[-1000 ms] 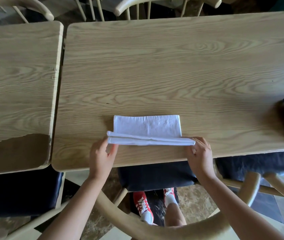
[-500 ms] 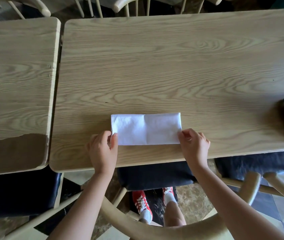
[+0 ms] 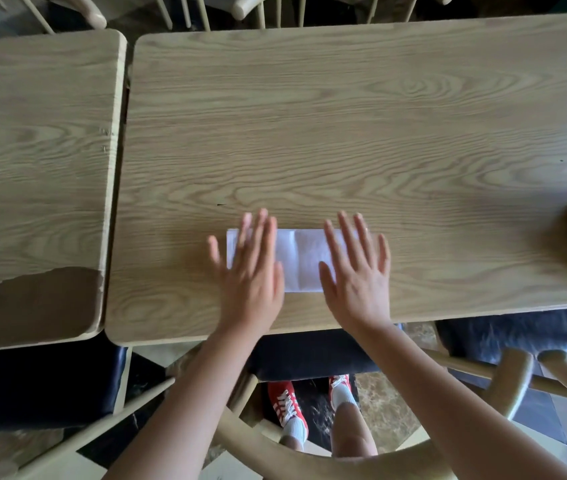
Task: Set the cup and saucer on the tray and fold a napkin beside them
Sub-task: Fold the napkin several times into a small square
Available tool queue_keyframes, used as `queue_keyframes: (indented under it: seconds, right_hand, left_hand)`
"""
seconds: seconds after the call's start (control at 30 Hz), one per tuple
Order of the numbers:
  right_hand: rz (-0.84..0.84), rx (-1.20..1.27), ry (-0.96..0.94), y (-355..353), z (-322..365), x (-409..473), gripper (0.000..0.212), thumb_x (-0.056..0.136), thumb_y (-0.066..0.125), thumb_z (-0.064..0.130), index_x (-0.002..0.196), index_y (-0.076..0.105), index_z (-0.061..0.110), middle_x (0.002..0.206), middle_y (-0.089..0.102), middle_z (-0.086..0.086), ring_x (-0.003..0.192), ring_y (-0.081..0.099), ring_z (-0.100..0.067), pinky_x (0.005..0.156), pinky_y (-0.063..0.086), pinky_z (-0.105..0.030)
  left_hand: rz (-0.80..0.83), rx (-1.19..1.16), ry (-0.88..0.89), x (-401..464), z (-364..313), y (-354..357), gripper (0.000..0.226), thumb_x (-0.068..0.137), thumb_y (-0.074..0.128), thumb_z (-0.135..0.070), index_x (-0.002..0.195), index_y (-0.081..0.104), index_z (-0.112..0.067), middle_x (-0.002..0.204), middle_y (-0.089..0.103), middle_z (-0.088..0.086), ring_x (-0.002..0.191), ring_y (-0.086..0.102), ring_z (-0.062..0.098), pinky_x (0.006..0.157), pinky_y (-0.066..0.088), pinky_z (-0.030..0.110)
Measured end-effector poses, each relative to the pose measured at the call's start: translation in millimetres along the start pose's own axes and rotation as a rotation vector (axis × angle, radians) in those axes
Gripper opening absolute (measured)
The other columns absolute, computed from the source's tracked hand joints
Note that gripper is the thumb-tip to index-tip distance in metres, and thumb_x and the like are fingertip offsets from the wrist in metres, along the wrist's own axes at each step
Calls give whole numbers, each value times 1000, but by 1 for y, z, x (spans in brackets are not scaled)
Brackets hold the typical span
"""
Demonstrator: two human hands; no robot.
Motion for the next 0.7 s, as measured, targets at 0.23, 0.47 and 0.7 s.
queue_keyframes:
  seconds: [0.23,0.47,0.7]
  right_hand:
    - [239,-24,-198,39,10,15,56,91,32,29,145,22,16,152,27,1,141,18,-15,113,14,-47]
    - [284,-118,-234,31,-26,22,67,86,35,44,144,24,12,152,26,-5,141,20,-17,113,13,-45]
    - [295,-119,-147,24,-48,14,70,87,30,45,145,17,9,153,21,-5,142,9,-15,114,9,-43]
  left_hand:
    - [315,106,107,8,0,40,59,88,30,-22,145,23,-12,150,33,3,139,30,17,111,10,50]
    - [281,264,24,-5,32,27,66,88,33,-49,146,24,-18,154,24,1,141,24,16,113,2,57]
    - [313,242,84,-1,43,23,69,86,32,-47,146,22,-15,155,21,5,142,18,16,112,8,52]
Point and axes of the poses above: each hand's wrist, its own x-axis towards the middle knuckle, its own y-axis out of the palm, z = x × y, the point moved 3 cm from there along x, towards the middle knuckle
